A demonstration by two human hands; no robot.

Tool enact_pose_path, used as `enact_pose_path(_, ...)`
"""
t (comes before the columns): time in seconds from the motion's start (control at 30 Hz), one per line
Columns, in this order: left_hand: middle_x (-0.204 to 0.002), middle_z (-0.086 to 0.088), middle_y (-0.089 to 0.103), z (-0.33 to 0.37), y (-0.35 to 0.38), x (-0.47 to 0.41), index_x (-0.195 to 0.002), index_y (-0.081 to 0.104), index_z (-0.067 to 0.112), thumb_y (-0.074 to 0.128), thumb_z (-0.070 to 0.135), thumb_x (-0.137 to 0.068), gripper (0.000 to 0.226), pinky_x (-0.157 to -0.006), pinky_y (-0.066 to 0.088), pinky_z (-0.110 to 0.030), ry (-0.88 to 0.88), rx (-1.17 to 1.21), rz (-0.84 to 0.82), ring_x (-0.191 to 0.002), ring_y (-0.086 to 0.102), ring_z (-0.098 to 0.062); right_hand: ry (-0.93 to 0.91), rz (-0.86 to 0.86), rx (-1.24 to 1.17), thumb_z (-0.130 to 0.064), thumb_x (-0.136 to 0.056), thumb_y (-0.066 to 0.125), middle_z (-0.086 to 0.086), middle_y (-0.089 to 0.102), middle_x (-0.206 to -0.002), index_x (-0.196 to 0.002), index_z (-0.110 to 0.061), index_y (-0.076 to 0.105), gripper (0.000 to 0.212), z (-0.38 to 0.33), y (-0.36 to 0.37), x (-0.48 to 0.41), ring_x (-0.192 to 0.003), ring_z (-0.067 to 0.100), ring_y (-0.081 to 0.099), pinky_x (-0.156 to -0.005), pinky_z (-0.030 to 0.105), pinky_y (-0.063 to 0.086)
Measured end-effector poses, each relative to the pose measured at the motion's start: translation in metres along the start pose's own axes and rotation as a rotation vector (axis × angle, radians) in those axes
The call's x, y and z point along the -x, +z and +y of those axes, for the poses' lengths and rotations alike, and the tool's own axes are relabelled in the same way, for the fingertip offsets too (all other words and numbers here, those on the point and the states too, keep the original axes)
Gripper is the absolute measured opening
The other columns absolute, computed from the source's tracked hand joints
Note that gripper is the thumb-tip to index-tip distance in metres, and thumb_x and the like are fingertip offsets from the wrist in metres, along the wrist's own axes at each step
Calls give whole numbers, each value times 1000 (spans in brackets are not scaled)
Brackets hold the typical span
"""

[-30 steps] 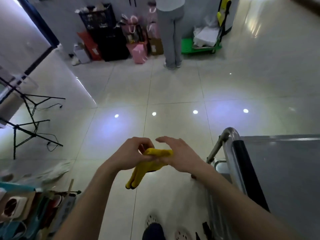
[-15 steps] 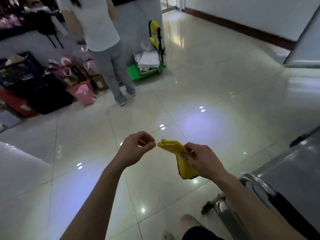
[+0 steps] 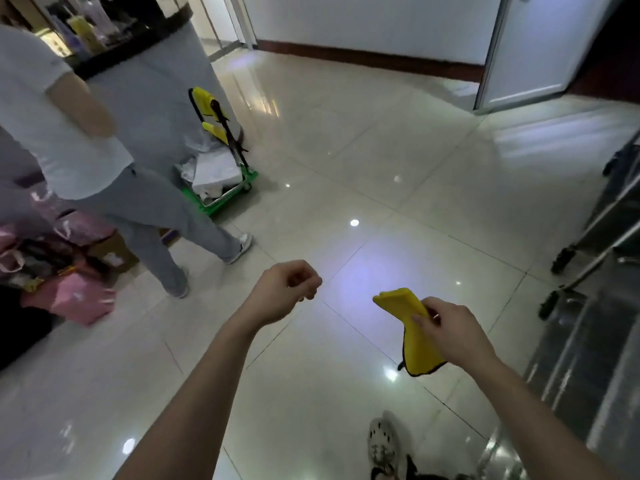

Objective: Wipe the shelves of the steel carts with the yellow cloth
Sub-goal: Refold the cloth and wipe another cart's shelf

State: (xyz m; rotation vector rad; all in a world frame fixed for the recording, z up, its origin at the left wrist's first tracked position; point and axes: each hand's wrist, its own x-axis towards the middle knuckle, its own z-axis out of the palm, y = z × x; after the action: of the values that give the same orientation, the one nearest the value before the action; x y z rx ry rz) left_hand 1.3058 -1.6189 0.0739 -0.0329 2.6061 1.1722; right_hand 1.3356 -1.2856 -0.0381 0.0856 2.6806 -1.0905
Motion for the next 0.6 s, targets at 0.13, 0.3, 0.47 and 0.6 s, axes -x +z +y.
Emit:
enact_pose_path(0.13, -86, -4, 80, 34, -3, -107, -95, 74, 19, 70, 23, -105, 12, -93, 63, -55, 89, 8, -79, -88, 77, -27, 78, 73, -6, -36, -104, 63, -1, 72, -87, -100, -26, 69, 12, 0, -28, -47, -81, 22, 67, -72, 40, 53)
enact_pose_path(0.3, -86, -3, 80, 76, 28, -223, -94, 71, 16, 68, 23, -106, 14, -93, 64, -50, 176, -26, -274, -84, 77, -17, 206, 167, 8, -38, -105, 62, -4, 71, -87, -103, -27, 67, 12, 14, -54, -85, -83, 22, 64, -67, 35, 43)
enact_pose_path(0.47, -87, -4, 80, 136, 86, -340, -94, 71, 18, 68, 24, -105, 13, -94, 62, -51, 307, -97, -552, -90, 77, -28, 425, 321, -47, -35, -104, 64, 0, 72, -90, -101, -24, 66, 12, 38, -77, -115, -86, 26, 65, -72, 39, 49)
enact_pose_path(0.6, -86, -5, 79, 195, 136, -410, -95, 71, 15, 68, 20, -106, 12, -94, 61, -53, 432, -188, -761, -81, 73, -19, 619, 473, -114, -35, -104, 63, -1, 70, -85, -99, -22, 66, 14, 48, -86, -125, -81, 23, 65, -71, 42, 52)
